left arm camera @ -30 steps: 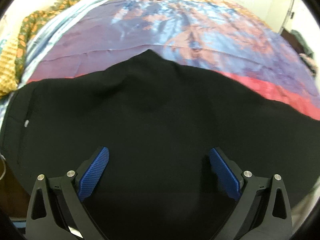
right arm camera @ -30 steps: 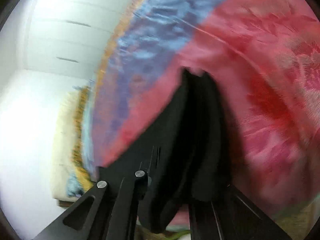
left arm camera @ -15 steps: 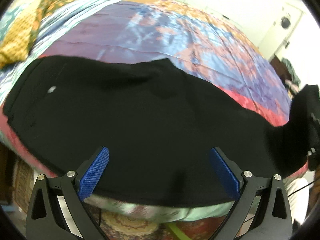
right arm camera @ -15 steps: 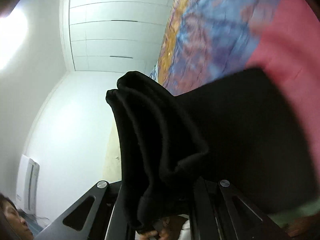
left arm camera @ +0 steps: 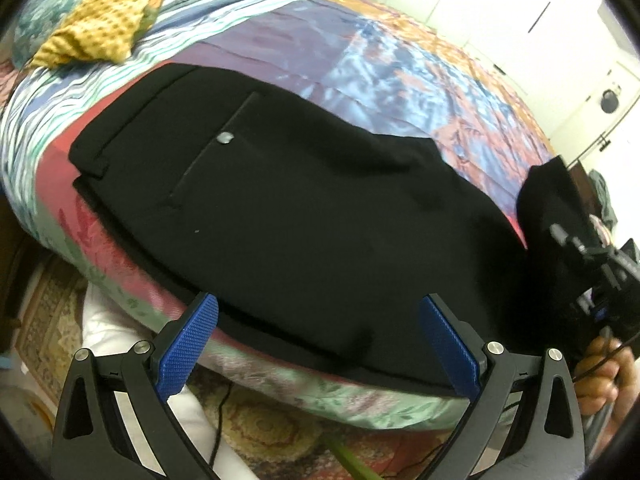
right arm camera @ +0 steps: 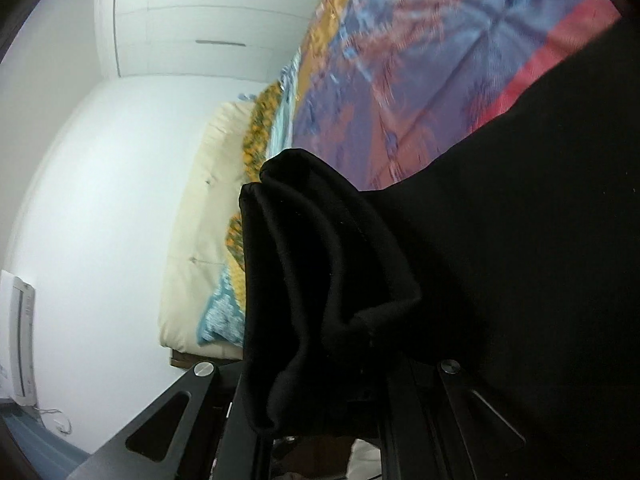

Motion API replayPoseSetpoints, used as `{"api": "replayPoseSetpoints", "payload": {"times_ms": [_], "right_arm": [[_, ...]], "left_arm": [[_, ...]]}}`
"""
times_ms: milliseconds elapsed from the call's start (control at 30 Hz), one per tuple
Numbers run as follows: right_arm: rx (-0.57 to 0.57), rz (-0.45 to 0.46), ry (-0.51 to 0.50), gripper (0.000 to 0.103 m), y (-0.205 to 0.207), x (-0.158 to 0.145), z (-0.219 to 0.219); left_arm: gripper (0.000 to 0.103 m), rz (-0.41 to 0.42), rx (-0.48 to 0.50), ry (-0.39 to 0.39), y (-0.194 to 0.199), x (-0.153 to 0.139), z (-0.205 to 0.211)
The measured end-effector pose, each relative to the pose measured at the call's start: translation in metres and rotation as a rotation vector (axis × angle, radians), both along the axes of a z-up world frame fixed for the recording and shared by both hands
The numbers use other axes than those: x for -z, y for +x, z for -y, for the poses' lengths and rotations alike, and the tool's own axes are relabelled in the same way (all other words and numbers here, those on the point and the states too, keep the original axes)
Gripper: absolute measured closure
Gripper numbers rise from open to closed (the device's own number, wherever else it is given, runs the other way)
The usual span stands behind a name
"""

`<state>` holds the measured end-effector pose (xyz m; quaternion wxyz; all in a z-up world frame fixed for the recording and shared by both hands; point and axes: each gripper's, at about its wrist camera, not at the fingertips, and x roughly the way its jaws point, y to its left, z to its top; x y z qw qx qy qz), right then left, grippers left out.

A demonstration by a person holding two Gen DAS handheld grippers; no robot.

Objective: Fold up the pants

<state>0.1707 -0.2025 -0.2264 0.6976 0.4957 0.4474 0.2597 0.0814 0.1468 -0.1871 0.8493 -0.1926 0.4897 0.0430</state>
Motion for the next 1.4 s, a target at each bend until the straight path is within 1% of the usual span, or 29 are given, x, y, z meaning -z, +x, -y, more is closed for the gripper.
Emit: {"api": "replayPoseSetpoints", "payload": {"times_ms": [100, 133, 167, 200, 233, 267, 300, 333, 367, 433, 500, 533, 600, 633, 700, 800, 867, 967, 1000, 1067, 1100, 1133, 1167, 1200, 1233, 1267, 1333, 1367, 1400], "right_arm": [[-0.083, -0.008, -0.086, 0.094, 0.002, 0.012, -0.028], [-0.132, 0.005, -0.156, 0.090, 0.000, 0.016, -0.041], [-0.163, 0.015, -0.213, 0.089, 0.000, 0.023, -0.041], [-0.225, 0.051, -0.349, 0.083, -0.003, 0.022, -0.056], [-0.277, 0.104, -0.459, 0.067, -0.008, 0.018, -0.068], [-0.339, 0.176, -0.562, 0.058, -0.013, 0.011, -0.080], [-0.440, 0.296, -0.702, 0.031, -0.024, -0.002, -0.100], [-0.505, 0.383, -0.794, 0.004, -0.038, -0.012, -0.112], [-0.528, 0.444, -0.842, 0.001, -0.046, -0.019, -0.116], [-0.546, 0.574, -0.914, 0.001, -0.065, -0.033, -0.116], [-0.507, 0.637, -0.963, 0.001, -0.091, -0.044, -0.097], [-0.482, 0.645, -0.976, 0.001, -0.102, -0.048, -0.082], [-0.438, 0.616, -0.988, 0.001, -0.118, -0.049, -0.054], [-0.417, 0.595, -0.990, 0.001, -0.120, -0.046, -0.046], [-0.363, 0.534, -0.976, 0.001, -0.117, -0.048, -0.018], [-0.284, 0.458, -0.946, 0.001, -0.106, -0.046, 0.005], [-0.257, 0.451, -0.945, 0.001, -0.104, -0.047, 0.010], [-0.255, 0.464, -0.954, 0.001, -0.108, -0.053, 0.014], [-0.261, 0.469, -0.959, 0.001, -0.108, -0.053, 0.010], [-0.265, 0.476, -0.959, 0.001, -0.111, -0.054, 0.007], [-0.262, 0.478, -0.959, 0.001, -0.110, -0.053, 0.005], [-0.258, 0.477, -0.960, 0.001, -0.107, -0.052, 0.003], [-0.252, 0.476, -0.962, 0.001, -0.106, -0.052, 0.004], [-0.243, 0.473, -0.961, 0.001, -0.105, -0.052, 0.006], [-0.228, 0.470, -0.961, 0.001, -0.105, -0.052, 0.009], [-0.213, 0.470, -0.963, 0.001, -0.106, -0.055, 0.012], [-0.156, 0.471, -0.969, 0.001, -0.108, -0.063, 0.024], [-0.135, 0.473, -0.969, 0.001, -0.110, -0.067, 0.029], [-0.103, 0.476, -0.970, 0.001, -0.113, -0.073, 0.037]], "left_arm": [[0.002, -0.009, -0.006, -0.001, 0.001, 0.002, -0.003], [0.002, -0.011, -0.008, -0.004, 0.001, 0.004, -0.005], [0.002, -0.012, -0.010, -0.009, 0.001, 0.004, -0.006], [0.002, -0.012, -0.013, -0.016, 0.001, 0.004, -0.007], [0.002, -0.010, -0.020, -0.029, 0.001, 0.004, -0.010], [0.002, -0.007, -0.024, -0.036, -0.001, 0.003, -0.011], [0.002, -0.003, -0.029, -0.042, -0.001, 0.002, -0.013], [0.002, -0.003, -0.034, -0.045, -0.001, 0.002, -0.015], [0.002, -0.006, -0.035, -0.048, -0.001, 0.002, -0.017], [0.002, 0.001, -0.015, -0.074, 0.001, -0.002, -0.015], [0.003, 0.023, 0.039, -0.111, 0.007, -0.008, -0.006], [0.003, 0.029, 0.071, -0.123, 0.011, -0.010, 0.001], [0.002, 0.012, 0.163, -0.150, 0.026, -0.011, 0.022], [0.002, -0.004, 0.210, -0.164, 0.036, -0.010, 0.034], [0.002, -0.013, 0.264, -0.172, 0.052, -0.005, 0.054], [0.002, -0.054, 0.310, -0.138, 0.074, 0.009, 0.079], [0.002, -0.086, 0.330, -0.107, 0.081, 0.018, 0.091], [0.005, -0.109, 0.357, -0.011, 0.082, 0.023, 0.105], [0.008, -0.113, 0.364, 0.014, 0.081, 0.023, 0.109], [0.041, -0.130, 0.386, 0.058, 0.079, 0.024, 0.116], [0.048, -0.132, 0.398, 0.072, 0.078, 0.024, 0.118], [0.065, -0.124, 0.407, 0.081, 0.077, 0.023, 0.121], [0.079, -0.120, 0.403, 0.097, 0.076, 0.022, 0.122], [0.083, -0.115, 0.399, 0.097, 0.076, 0.018, 0.122], [0.090, -0.102, 0.399, 0.084, 0.074, 0.014, 0.122], [0.093, -0.083, 0.405, 0.068, 0.072, 0.007, 0.121], [0.094, -0.009, 0.439, 0.032, 0.061, -0.014, 0.119], [0.094, 0.036, 0.464, 0.035, 0.052, -0.024, 0.115], [0.094, 0.057, 0.472, 0.045, 0.046, -0.027, 0.110]]}}
